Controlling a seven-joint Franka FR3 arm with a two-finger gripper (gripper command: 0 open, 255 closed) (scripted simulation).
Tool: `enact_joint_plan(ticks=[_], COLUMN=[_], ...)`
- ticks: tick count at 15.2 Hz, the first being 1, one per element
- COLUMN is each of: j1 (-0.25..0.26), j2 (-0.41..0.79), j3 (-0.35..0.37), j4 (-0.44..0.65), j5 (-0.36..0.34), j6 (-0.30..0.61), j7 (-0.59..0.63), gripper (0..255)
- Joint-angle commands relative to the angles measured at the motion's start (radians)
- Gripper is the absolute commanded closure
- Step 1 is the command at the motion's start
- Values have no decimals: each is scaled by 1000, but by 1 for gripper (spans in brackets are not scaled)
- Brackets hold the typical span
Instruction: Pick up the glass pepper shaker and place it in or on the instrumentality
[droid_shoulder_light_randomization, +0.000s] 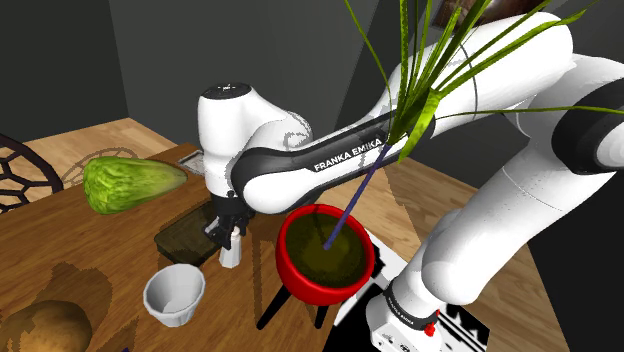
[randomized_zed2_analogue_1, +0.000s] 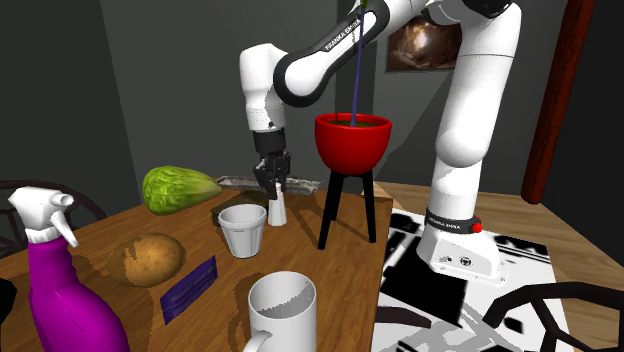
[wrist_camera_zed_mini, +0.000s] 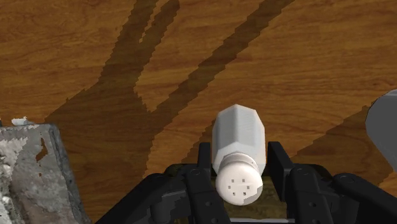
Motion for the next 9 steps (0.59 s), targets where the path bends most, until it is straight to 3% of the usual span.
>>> enact_joint_plan(ticks=[1,9], j1=[0,1], j2=[0,-17], j3=[0,-3], j4=[0,12], j5=[0,11], j6=[0,-28], j7=[0,-10], gripper=[255,255])
